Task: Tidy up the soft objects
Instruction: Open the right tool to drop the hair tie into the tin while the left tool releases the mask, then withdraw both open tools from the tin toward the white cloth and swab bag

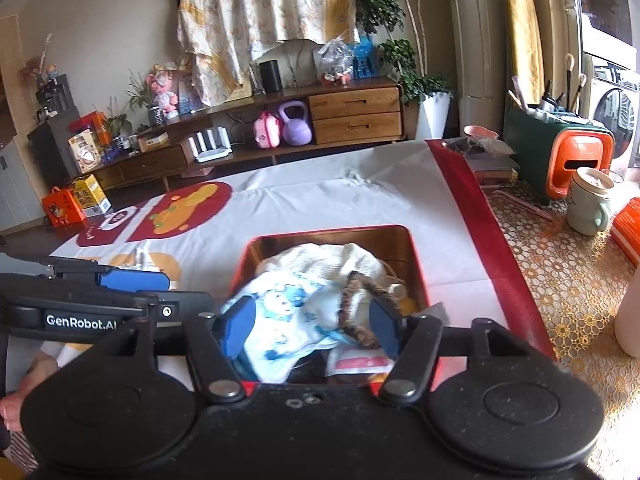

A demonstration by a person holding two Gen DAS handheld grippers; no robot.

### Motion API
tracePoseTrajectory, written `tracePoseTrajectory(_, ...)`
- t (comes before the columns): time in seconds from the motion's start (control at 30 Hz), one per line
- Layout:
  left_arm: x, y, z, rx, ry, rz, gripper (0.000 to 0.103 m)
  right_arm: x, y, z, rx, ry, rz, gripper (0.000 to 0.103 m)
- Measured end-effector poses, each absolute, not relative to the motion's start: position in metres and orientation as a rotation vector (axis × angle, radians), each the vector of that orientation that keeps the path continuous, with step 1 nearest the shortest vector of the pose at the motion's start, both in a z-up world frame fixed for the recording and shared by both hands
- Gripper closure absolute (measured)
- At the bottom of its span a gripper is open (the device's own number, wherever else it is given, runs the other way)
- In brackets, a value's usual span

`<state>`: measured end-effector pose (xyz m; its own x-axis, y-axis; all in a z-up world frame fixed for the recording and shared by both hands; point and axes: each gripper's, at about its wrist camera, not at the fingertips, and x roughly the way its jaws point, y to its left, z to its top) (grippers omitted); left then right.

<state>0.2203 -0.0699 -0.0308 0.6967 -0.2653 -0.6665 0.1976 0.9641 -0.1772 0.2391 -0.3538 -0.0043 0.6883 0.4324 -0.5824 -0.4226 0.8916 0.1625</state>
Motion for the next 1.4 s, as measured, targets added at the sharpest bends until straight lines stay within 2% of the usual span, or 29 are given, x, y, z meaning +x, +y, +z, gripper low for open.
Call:
tracePoseTrajectory(0.07,0.212,-0.062,-0.028,-0.097,0.754,-0.256,0.040,0.232,-0.348,-0.001,0.016,0.652,0.490,0.039)
tracePoseTrajectory(0.13,0.204,-0.054,-0.026,-0.096,0.749,-0.246,0.030,0.226,-0.342,0.002,0.015,0.650,0.503,0.036)
tracePoseTrajectory(0.17,0.201,-0.049,-0.025,-0.100,0.749,-0.240,0.028,0.223,-0.338,0.004,0.012,0.647,0.509,0.034)
tracePoseTrajectory(0.3,0.186,-0.029,-0.021,-0.115,0.745,-0.226,0.028,0.210,-0.321,0.008,-0.003,0.642,0.546,0.029)
tracePoseTrajectory(0.4,0.176,-0.012,-0.018,-0.124,0.739,-0.207,0.021,0.201,-0.308,0.012,-0.014,0.635,0.572,0.022)
tracePoseTrajectory(0.57,0.164,0.017,-0.017,-0.135,0.728,-0.163,0.020,0.189,-0.285,0.014,-0.035,0.630,0.613,0.012)
tracePoseTrajectory(0.77,0.154,0.051,-0.015,-0.152,0.713,-0.134,0.017,0.180,-0.254,0.010,-0.057,0.643,0.665,0.006)
tracePoseTrajectory(0.9,0.150,0.073,-0.018,-0.165,0.712,-0.118,0.004,0.175,-0.235,0.006,-0.068,0.649,0.695,0.004)
tracePoseTrajectory(1.4,0.175,0.130,-0.040,-0.199,0.707,-0.011,0.002,0.182,-0.173,-0.018,-0.121,0.701,0.774,0.003)
